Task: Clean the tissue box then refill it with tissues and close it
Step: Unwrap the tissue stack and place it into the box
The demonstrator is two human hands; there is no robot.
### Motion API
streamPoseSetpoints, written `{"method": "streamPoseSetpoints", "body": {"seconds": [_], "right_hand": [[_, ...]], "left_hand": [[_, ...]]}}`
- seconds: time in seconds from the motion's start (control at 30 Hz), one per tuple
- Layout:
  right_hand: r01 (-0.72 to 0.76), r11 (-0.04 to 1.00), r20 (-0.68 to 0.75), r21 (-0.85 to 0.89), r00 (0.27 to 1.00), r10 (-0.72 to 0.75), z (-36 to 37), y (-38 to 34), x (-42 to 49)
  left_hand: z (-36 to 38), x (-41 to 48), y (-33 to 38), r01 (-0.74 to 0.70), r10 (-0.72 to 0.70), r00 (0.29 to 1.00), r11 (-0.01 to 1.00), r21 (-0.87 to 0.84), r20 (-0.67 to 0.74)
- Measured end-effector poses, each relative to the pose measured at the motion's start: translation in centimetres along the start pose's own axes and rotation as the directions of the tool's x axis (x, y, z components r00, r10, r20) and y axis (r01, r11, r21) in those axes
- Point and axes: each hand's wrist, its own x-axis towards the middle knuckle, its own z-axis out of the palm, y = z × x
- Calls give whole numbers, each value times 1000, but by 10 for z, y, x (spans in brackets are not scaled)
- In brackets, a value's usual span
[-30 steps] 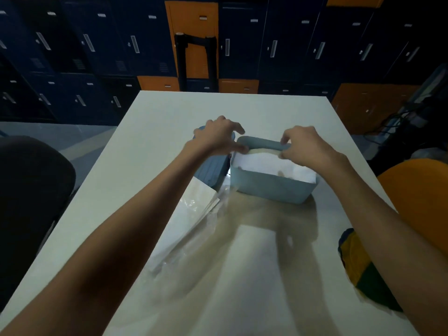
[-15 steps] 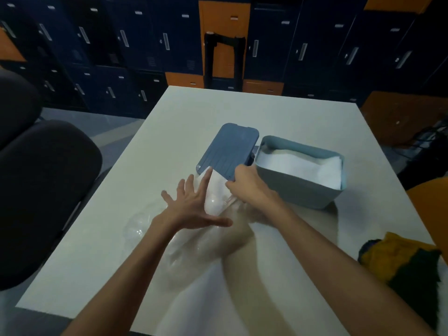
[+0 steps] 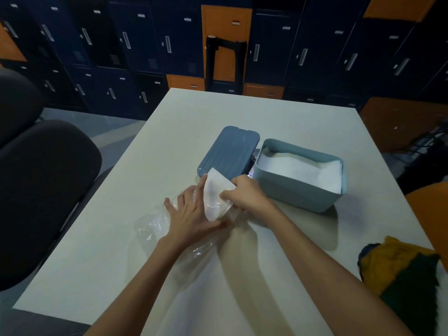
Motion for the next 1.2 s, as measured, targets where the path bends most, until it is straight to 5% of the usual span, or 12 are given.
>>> {"method": "streamPoseSetpoints", "body": {"seconds": [0.2,0.37,0.5,0.77,0.93,1.13,1.2], "right_hand": [[128,984,-136,126,984,-111,-21,-11,-9],[98,922,-115,375,992,-59,-31,-12,-8],[156,879,-266,451,963,-34,-43,-12,-6],[378,854,-441,357,874,-203,-100,-16,-24],[453,817,-451,358,850,-273,-120,-12,-42],[524,760,-464,384,821,-332,-146,-16,-67],[562,670,-495,486,808,-319,-153,-10,-75]], "left_hand": [[1,5,-6,30,-30,999,999,-43,14],[-3,9,-2,29,-27,999,994,-101,22],[-7,6,0,30,-27,999,994,-110,26],[-22,14,9,13,7,995,979,-201,100],[-58,33,56,-148,108,989,757,-636,-102],[-85,48,87,-158,175,982,541,-826,-73],[-84,47,93,-182,228,970,463,-868,-82]]}}
